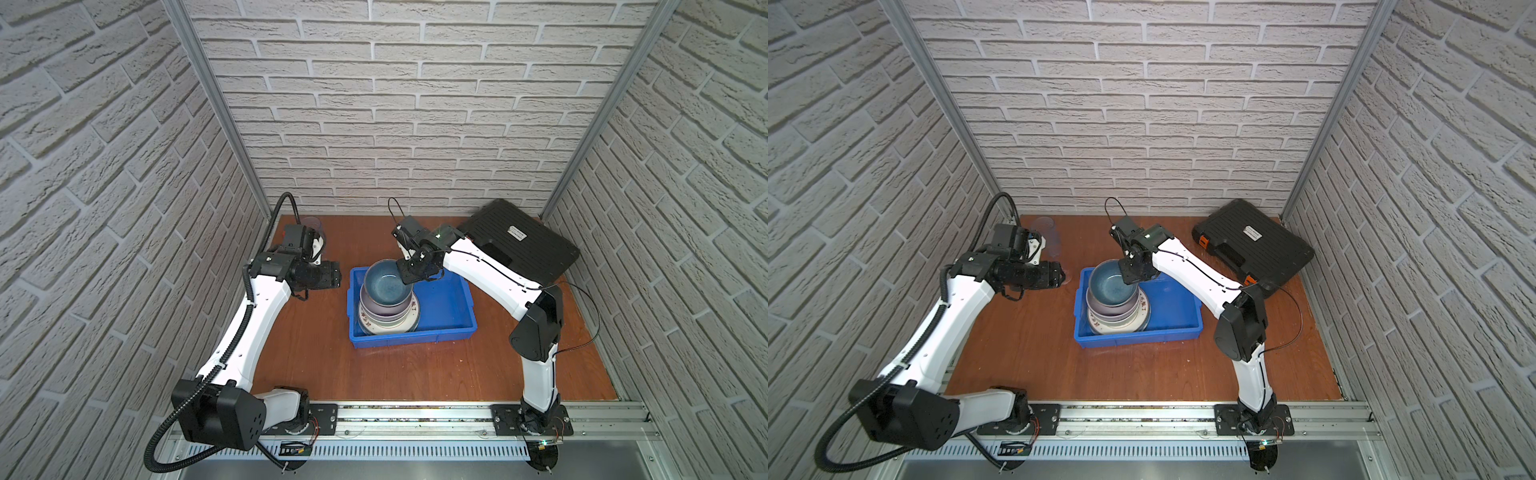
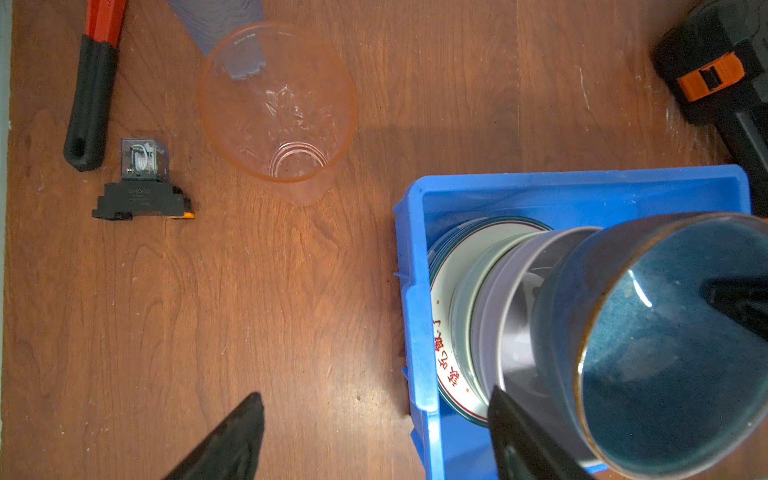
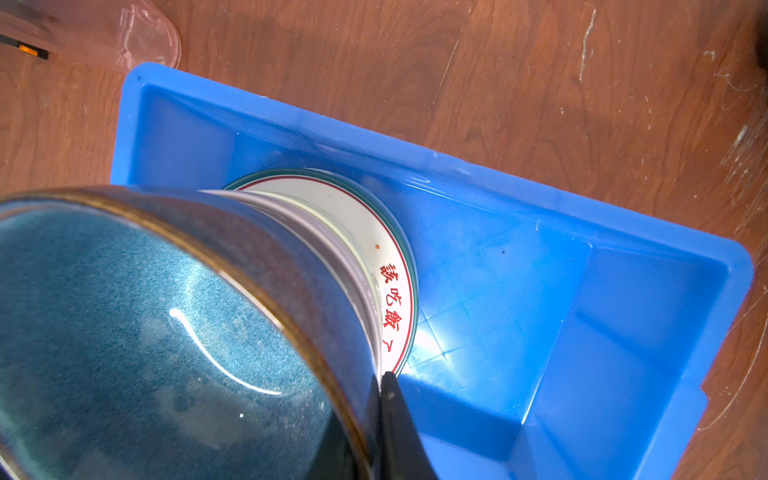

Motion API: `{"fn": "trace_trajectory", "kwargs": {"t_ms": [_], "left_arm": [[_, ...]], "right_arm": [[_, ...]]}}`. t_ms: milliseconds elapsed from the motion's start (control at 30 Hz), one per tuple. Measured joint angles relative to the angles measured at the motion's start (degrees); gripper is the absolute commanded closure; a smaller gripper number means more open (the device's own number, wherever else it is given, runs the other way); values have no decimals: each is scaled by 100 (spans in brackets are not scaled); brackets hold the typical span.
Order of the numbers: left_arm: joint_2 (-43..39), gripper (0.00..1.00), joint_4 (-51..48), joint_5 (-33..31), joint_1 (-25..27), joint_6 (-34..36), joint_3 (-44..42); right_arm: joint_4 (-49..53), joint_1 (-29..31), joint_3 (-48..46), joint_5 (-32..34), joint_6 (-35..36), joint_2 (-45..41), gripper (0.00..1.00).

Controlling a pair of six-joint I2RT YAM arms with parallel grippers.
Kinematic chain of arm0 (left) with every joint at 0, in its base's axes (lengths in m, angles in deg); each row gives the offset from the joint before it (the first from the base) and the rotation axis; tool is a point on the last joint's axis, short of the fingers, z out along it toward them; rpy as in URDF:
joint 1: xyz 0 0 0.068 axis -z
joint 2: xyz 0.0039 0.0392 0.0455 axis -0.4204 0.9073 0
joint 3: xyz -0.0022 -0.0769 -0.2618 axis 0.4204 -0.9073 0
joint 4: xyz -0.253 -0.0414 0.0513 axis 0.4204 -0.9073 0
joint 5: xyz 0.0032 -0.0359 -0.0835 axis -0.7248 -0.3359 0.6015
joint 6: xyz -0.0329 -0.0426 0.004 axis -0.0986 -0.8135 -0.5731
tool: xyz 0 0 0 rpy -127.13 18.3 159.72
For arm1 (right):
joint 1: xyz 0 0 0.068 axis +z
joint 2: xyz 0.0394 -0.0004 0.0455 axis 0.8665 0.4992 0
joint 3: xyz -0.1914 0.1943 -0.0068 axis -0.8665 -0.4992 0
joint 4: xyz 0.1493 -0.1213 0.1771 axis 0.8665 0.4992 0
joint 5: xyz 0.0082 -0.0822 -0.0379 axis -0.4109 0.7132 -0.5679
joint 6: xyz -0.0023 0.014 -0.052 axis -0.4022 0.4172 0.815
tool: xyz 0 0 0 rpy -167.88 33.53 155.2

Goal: Place the mixed dishes into the plastic bin
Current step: 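Lift the blue-grey bowl with the right gripper and carry it over the bin, then lower the blue-grey bowl onto the lavender bowl and open the right gripper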

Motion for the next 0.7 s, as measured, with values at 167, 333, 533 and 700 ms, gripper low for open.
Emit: {"fn": "trace_trajectory", "kwargs": {"t_ms": [167, 333, 533, 700], "left_arm": [[0, 16, 2, 0, 0, 0, -2], [0, 16, 2, 2, 0, 0, -9], [0, 16, 2, 2, 0, 0, -9], [2, 16, 2, 2, 0, 0, -9]], "right_arm": [[-11, 85, 20, -9, -2, 210, 94], [33, 109, 20, -7, -2, 350, 94], [39, 118, 20, -2, -2, 350, 92], [44, 129, 20, -2, -4, 350, 87]]}}
